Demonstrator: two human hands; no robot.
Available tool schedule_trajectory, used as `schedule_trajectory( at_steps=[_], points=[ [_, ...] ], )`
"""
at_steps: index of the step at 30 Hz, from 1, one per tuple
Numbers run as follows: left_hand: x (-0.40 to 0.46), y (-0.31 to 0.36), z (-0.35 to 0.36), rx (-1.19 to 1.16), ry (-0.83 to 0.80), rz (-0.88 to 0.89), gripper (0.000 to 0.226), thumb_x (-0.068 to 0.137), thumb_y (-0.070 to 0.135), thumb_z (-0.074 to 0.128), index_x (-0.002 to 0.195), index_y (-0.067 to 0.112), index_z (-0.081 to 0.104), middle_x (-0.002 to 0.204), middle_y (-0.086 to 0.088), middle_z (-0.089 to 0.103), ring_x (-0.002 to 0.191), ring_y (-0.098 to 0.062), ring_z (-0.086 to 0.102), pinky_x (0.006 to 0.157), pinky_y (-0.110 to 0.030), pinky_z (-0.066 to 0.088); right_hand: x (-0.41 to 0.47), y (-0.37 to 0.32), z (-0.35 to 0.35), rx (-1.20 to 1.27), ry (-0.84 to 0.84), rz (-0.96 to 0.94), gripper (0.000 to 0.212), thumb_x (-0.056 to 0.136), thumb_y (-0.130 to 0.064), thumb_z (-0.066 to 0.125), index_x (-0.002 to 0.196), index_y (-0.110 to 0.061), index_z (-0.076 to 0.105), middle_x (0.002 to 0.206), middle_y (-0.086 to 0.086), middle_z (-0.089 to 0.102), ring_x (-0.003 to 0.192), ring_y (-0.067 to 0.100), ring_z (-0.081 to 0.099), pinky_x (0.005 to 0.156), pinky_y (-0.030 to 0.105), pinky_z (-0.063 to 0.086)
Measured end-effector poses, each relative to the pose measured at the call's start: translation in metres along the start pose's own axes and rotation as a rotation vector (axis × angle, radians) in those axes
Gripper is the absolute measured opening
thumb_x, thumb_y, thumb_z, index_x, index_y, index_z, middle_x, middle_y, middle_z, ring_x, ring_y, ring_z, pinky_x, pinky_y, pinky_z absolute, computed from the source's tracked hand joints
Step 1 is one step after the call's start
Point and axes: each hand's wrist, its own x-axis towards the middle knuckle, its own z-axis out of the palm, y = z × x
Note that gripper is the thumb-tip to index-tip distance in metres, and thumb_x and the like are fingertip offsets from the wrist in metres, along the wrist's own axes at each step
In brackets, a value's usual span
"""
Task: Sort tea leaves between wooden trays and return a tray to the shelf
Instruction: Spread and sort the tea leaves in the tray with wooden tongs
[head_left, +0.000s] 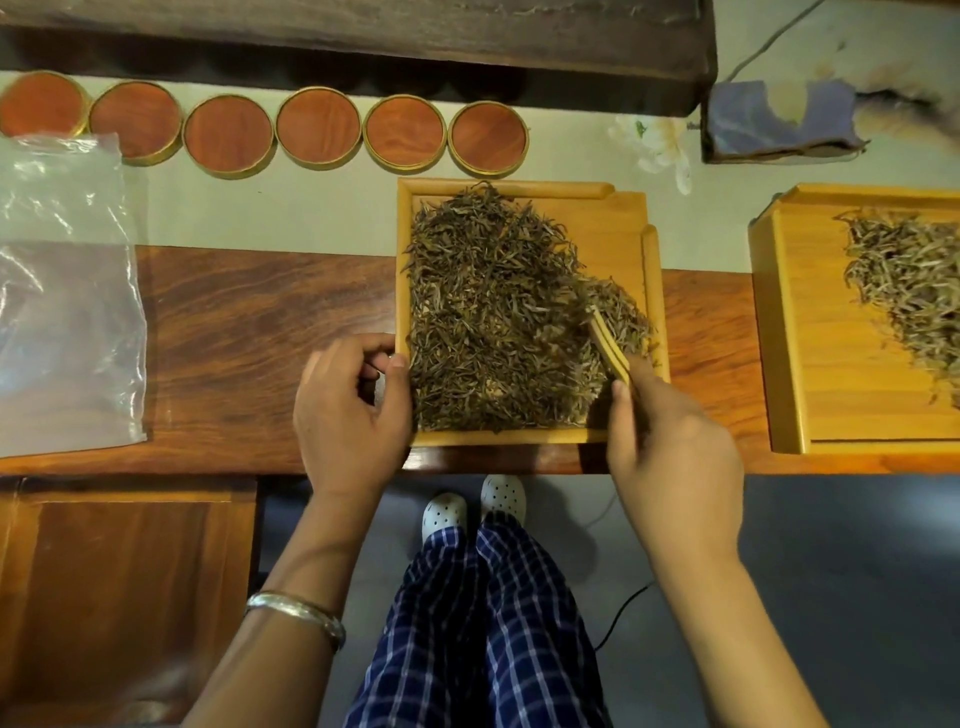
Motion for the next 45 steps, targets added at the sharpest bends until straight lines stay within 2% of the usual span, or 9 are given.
schedule_trajectory(
  at_steps=[7,12,18,23,29,33,39,42,45],
  points=[
    [0.000,-0.001,0.000,0.022,-0.018,-0.023,0.013,0.088,0.021,0.057,0.095,0.014,0.066,0.080,0.004,0.058,0.079,-0.016,0.049,0.068,-0.023,0.030,-0.014,0.012,-0.012,-0.008,0.021,0.011,0.033,0.095,-0.020,0.053,0.125,-0.013,0.062,0.082,0.005,0.069,0.058,0.022,0.059,0.044,0.015,0.021],
    [0.000,0.001,-0.001,0.035,-0.017,-0.032,0.014,0.088,0.019,0.057,0.094,0.011,0.066,0.080,0.005,0.055,0.078,-0.014,0.045,0.068,-0.021,0.027,-0.026,0.020,-0.009,-0.051,-0.047,0.090,0.030,0.095,-0.023,0.051,0.122,-0.017,0.063,0.086,0.006,0.070,0.064,0.028,0.063,0.050,0.023,0.031],
    [0.001,0.001,0.000,0.039,-0.016,-0.031,0.015,0.089,0.020,0.056,0.093,0.010,0.066,0.079,-0.002,0.060,0.078,-0.019,0.049,0.067,-0.023,0.029,-0.038,0.017,-0.013,-0.040,-0.066,0.003,0.035,0.093,-0.026,0.050,0.124,-0.016,0.062,0.078,0.003,0.067,0.053,0.023,0.059,0.042,0.024,0.035],
    [0.001,0.000,-0.001,0.036,-0.012,-0.031,0.015,0.088,0.020,0.056,0.092,0.009,0.065,0.078,-0.004,0.061,0.077,-0.023,0.051,0.067,-0.025,0.030,-0.044,0.019,-0.012,-0.080,-0.098,0.020,0.034,0.092,-0.026,0.050,0.121,-0.014,0.064,0.081,0.006,0.070,0.051,0.025,0.062,0.043,0.022,0.031],
    [0.001,0.002,-0.001,0.025,-0.012,-0.025,0.014,0.088,0.019,0.056,0.092,0.010,0.066,0.079,0.005,0.055,0.078,-0.015,0.046,0.068,-0.022,0.029,-0.045,0.025,-0.016,-0.079,-0.066,0.063,0.031,0.092,-0.024,0.052,0.118,-0.016,0.066,0.073,0.005,0.066,0.049,0.028,0.058,0.045,0.022,0.030],
    [0.000,0.001,-0.002,0.024,-0.006,-0.019,0.012,0.088,0.019,0.056,0.091,0.011,0.064,0.079,0.007,0.053,0.078,-0.014,0.045,0.068,-0.021,0.028,-0.043,0.025,-0.019,-0.079,-0.075,0.093,0.031,0.093,-0.024,0.052,0.119,-0.015,0.065,0.075,0.008,0.067,0.050,0.030,0.059,0.045,0.023,0.032],
    [0.001,0.000,-0.001,0.005,-0.005,-0.025,0.012,0.087,0.022,0.056,0.088,0.013,0.063,0.077,0.007,0.054,0.077,-0.013,0.045,0.066,-0.021,0.027,-0.014,-0.002,-0.019,-0.023,-0.035,-0.009,0.030,0.097,-0.024,0.049,0.121,-0.014,0.063,0.078,0.004,0.066,0.056,0.021,0.056,0.046,0.011,0.019],
    [0.001,0.000,-0.001,-0.015,-0.002,-0.016,0.015,0.087,0.024,0.055,0.091,0.015,0.065,0.078,0.009,0.054,0.077,-0.011,0.044,0.067,-0.021,0.028,0.012,-0.024,-0.003,-0.012,-0.035,-0.096,0.030,0.098,-0.023,0.047,0.122,-0.012,0.061,0.080,0.005,0.067,0.058,0.024,0.060,0.042,0.019,0.026],
    [0.001,0.000,0.000,-0.018,-0.002,-0.013,0.014,0.087,0.023,0.055,0.091,0.015,0.066,0.078,0.009,0.054,0.076,-0.010,0.044,0.067,-0.020,0.028,0.034,-0.042,0.015,-0.013,-0.043,-0.154,0.034,0.099,-0.026,0.042,0.125,-0.013,0.060,0.085,0.007,0.068,0.065,0.026,0.063,0.048,0.026,0.039]
  ],
)
